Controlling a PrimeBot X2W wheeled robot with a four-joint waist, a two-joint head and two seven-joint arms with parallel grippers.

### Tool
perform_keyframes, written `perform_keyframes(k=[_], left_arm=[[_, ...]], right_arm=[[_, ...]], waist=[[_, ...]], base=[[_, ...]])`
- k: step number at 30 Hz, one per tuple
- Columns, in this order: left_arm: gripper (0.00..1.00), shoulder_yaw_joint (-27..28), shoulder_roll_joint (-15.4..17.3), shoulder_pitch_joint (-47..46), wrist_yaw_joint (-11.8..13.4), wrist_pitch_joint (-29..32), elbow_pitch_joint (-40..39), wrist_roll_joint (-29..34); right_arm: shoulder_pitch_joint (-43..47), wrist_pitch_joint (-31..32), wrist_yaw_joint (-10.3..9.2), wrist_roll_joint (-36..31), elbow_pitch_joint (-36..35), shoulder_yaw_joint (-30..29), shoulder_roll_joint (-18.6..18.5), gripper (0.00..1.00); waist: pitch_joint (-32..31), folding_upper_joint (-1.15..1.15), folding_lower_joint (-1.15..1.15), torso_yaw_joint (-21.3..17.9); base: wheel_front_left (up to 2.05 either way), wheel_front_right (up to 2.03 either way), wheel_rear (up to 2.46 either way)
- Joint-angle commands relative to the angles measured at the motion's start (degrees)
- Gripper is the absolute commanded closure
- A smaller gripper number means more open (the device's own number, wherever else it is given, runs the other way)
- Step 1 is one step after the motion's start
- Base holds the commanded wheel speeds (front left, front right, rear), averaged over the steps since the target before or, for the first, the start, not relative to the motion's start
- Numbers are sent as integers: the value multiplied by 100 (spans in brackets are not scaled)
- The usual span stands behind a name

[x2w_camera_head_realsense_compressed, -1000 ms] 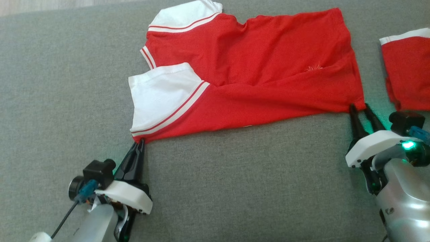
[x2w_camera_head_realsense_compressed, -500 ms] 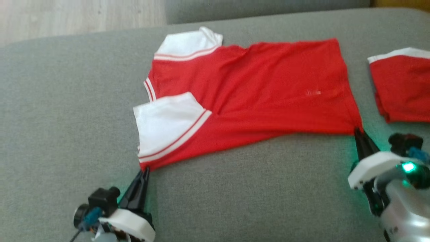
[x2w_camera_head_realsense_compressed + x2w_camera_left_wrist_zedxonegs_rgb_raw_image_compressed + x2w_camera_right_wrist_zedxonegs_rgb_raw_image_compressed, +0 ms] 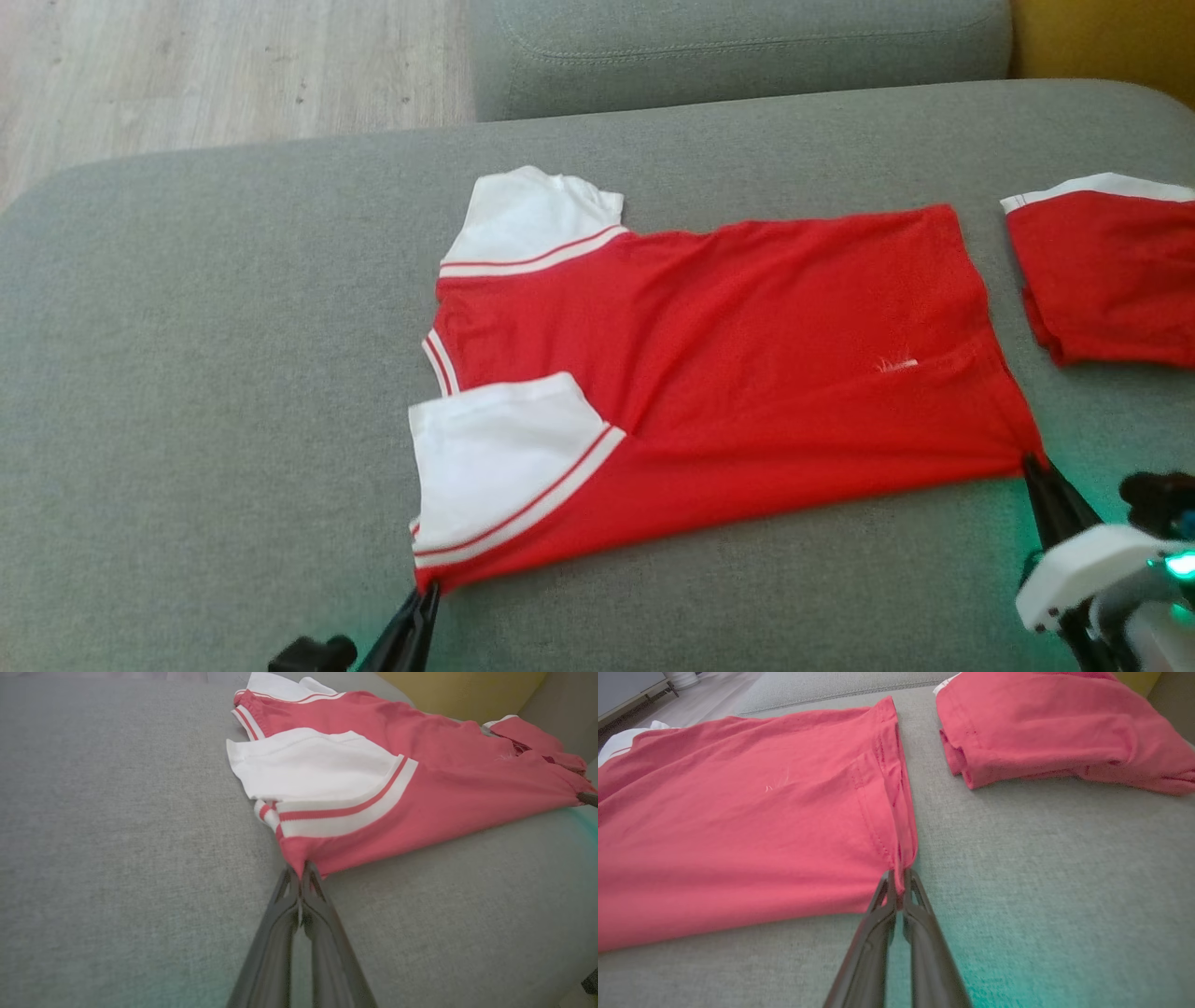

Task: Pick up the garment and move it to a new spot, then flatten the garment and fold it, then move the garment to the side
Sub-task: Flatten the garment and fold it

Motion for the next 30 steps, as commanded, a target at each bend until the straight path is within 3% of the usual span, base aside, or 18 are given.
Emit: perform_keyframes(k=[1,14,16,17,18,20,22,23,24,30], left_arm=[[100,169,139,-87,43,-4,-182,29],[100,176,370,247,253,243,-760,-12],[100,148,375,222,232,287,-765,-21],[100,120,378,203,209,324,-761,-22],[100,96,374,182,193,353,-758,-23],[100,73,352,145,179,386,-755,-44],[57,21,350,114,128,456,-744,-62],[25,-11,356,95,92,499,-744,-72],[0,-24,373,60,77,505,-763,-58],[0,139,534,-273,107,582,-1055,-77]], right_arm=[[13,-41,-5,56,-142,63,-222,100],[677,302,-5,-25,-867,-298,-307,100],[725,364,-5,-69,-955,-345,-296,53],[744,394,-5,-86,-1000,-367,-290,6],[763,420,-5,-101,-1046,-388,-282,0],[803,484,-5,-108,-1157,-404,-262,0],[849,531,-5,-108,-1264,-434,-256,0],[872,533,-5,-109,-1315,-467,-253,0],[895,525,-5,-121,-1360,-508,-250,0],[1004,407,-5,-313,-1747,-647,-209,0]], waist=[[-1,0,1,-7],[28,0,1,-111],[39,0,1,-138],[48,0,1,-151],[55,0,1,-163],[74,0,1,-196],[89,0,1,-220],[97,0,1,-234],[104,0,1,-250],[192,0,1,-399]], base=[[0,0,0],[0,0,0],[0,0,0],[0,0,0],[0,0,0],[0,0,0],[0,0,0],[0,0,0],[0,0,0],[0,0,0]])
